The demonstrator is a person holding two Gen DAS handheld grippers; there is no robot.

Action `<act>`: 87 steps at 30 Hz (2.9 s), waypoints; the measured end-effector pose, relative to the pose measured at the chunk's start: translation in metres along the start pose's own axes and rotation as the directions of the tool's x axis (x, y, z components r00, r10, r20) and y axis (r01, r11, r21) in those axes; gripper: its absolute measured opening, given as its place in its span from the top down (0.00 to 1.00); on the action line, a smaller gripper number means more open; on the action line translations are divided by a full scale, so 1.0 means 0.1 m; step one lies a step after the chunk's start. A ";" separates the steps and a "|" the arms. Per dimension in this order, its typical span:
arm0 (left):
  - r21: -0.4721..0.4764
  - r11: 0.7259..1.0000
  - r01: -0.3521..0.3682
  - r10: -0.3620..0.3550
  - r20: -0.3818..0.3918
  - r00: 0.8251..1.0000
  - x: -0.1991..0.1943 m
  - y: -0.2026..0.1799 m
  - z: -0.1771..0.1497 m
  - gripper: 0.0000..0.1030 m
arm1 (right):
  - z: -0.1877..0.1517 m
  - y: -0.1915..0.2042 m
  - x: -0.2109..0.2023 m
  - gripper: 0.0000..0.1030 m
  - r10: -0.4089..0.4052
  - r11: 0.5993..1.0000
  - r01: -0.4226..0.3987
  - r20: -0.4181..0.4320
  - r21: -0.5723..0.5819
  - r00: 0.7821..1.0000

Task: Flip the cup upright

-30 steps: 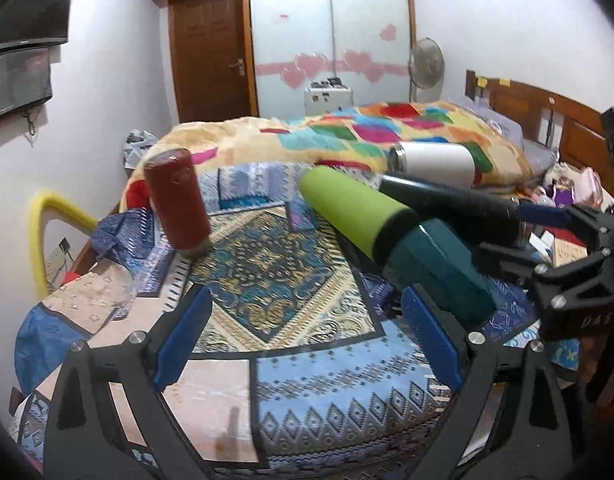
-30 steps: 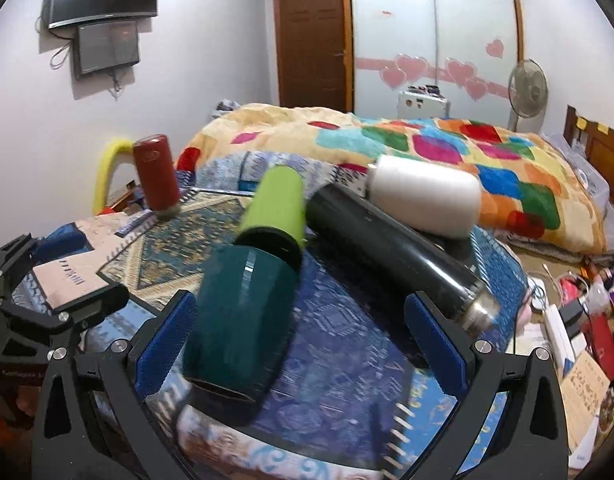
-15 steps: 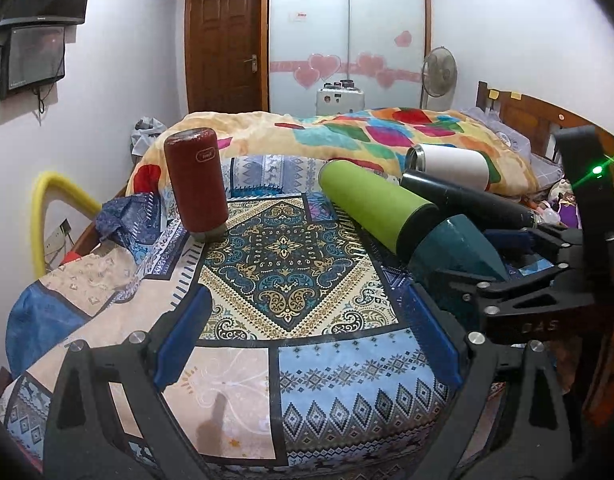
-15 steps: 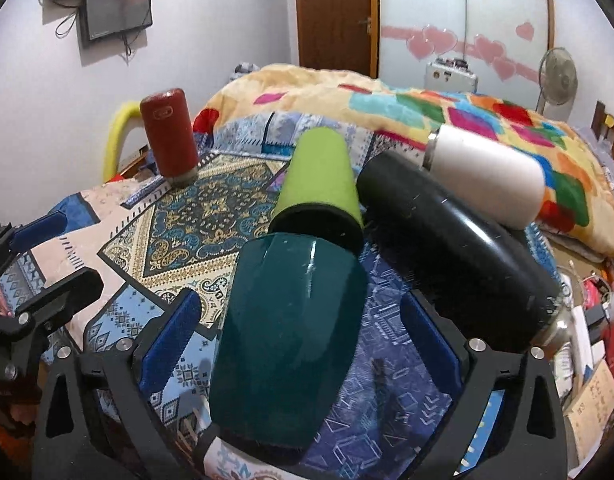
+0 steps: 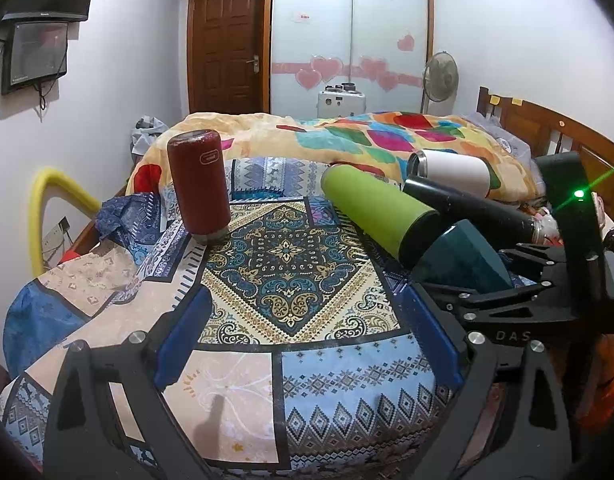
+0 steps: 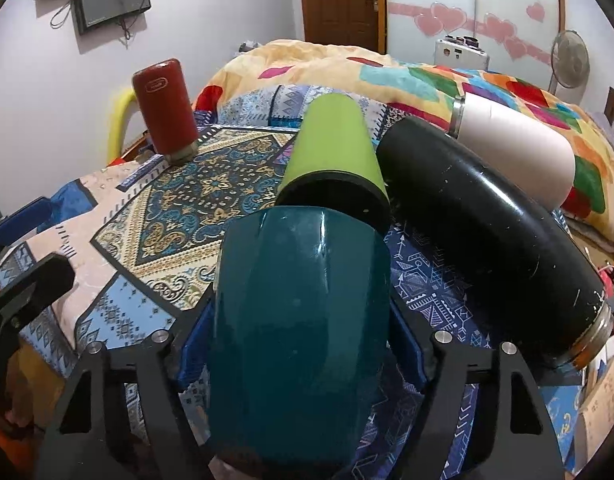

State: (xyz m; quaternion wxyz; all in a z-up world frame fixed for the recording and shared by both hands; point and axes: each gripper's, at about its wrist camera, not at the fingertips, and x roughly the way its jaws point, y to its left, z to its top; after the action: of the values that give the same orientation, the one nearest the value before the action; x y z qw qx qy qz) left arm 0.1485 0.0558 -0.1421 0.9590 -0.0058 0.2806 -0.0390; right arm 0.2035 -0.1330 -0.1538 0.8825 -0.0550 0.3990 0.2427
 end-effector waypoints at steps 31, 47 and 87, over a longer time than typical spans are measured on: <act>0.013 0.999 0.046 -0.047 0.039 0.998 -0.14 -0.13 0.10 0.05 | 0.00 0.09 -0.29 0.30 0.032 0.999 -0.027 0.135 -0.038 0.990; 0.000 0.999 0.034 -0.034 0.068 0.997 -0.44 -0.21 0.17 0.05 | -0.11 0.13 -0.48 0.29 0.043 0.999 -0.039 0.152 -0.031 0.987; -0.011 0.999 -0.050 0.050 0.437 0.898 -2.10 -0.78 0.22 0.00 | -0.50 0.33 -2.43 0.00 -0.106 0.994 0.078 0.607 0.072 0.788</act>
State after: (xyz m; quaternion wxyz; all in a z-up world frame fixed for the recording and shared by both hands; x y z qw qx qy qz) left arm -0.0217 -0.0062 -0.0076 0.9982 -0.0069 0.0582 -0.0120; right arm 0.0172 -0.2122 -0.0062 0.9757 0.0259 0.0955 0.1956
